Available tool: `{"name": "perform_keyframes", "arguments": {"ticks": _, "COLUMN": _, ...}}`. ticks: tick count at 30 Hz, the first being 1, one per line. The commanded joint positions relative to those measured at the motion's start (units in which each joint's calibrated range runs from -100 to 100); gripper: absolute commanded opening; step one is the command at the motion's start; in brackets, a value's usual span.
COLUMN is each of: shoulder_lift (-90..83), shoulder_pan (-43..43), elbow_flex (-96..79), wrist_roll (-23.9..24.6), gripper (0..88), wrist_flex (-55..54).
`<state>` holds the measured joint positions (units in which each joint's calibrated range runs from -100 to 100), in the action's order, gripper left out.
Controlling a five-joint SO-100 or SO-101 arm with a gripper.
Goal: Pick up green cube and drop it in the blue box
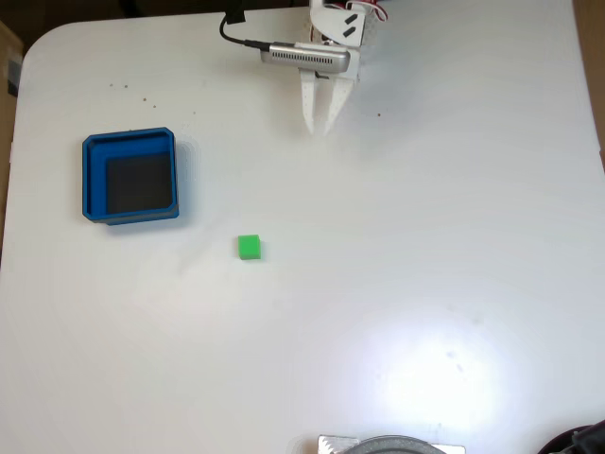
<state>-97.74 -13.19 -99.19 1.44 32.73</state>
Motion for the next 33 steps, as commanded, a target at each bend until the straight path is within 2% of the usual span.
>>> {"name": "perform_keyframes", "arguments": {"ticks": 1, "shoulder_lift": -0.50, "shoulder_pan": -2.31, "elbow_flex": -0.18, "wrist_roll": -0.15, "gripper": 2.0, "wrist_flex": -0.97}}
{"name": "perform_keyframes", "arguments": {"ticks": 11, "shoulder_lift": -0.50, "shoulder_pan": -6.96, "elbow_flex": -0.18, "wrist_roll": -0.15, "gripper": 2.0, "wrist_flex": -0.97}}
{"name": "perform_keyframes", "arguments": {"ticks": 18, "shoulder_lift": 0.50, "shoulder_pan": -6.96, "elbow_flex": 0.90, "wrist_roll": -0.10, "gripper": 2.0, "wrist_flex": -1.62}}
{"name": "perform_keyframes", "arguments": {"ticks": 33, "shoulder_lift": 23.66, "shoulder_pan": -6.81, "elbow_flex": 22.62, "wrist_roll": -0.05, "gripper": 2.0, "wrist_flex": -1.70}}
